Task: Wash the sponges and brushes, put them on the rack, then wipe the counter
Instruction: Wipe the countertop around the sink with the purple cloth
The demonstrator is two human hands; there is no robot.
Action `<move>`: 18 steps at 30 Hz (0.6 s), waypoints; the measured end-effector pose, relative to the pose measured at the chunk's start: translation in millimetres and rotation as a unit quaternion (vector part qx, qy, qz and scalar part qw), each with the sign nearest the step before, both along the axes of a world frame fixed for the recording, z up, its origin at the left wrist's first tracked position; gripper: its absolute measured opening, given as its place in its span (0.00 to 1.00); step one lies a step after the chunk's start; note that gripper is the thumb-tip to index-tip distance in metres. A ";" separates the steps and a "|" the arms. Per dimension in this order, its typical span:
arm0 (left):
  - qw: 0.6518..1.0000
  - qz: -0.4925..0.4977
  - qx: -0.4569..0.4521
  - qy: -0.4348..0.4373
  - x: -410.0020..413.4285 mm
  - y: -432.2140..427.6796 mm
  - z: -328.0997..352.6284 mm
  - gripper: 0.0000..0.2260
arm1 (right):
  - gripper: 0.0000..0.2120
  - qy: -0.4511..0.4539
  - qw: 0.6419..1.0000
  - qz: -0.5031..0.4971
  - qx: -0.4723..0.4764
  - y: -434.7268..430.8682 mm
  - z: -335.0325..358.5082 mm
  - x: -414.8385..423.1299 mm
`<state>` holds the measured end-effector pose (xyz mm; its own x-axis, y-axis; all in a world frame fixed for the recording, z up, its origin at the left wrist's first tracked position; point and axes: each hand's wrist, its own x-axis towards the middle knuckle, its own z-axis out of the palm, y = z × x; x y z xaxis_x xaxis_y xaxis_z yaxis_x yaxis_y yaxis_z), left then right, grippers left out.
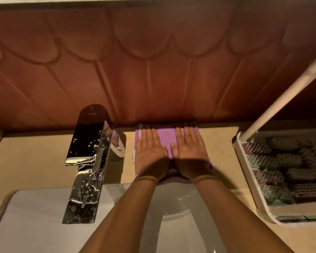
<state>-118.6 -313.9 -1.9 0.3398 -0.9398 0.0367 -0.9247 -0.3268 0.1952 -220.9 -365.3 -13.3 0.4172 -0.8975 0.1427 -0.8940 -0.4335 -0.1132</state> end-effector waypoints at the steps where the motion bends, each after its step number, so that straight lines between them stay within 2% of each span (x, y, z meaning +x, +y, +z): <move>1: 1.000 -0.001 -0.003 -0.001 -4.1 -1.6 0.0 0.30 | 0.27 -0.002 1.000 -0.007 0.004 -0.6 -0.5 -4.2; 3: 1.000 -0.021 0.003 -0.003 -13.9 -7.8 -3.0 0.26 | 0.27 -0.009 1.000 -0.024 0.002 -1.8 0.1 -15.7; 9: 0.997 -0.070 -0.004 0.019 -56.6 -22.2 1.9 0.24 | 0.30 -0.018 0.997 -0.075 0.012 -8.7 1.1 -61.6; 18: 0.993 -0.105 -0.060 0.019 -60.2 -23.6 -5.0 0.23 | 0.29 -0.004 0.993 -0.115 0.019 -4.3 1.0 -65.7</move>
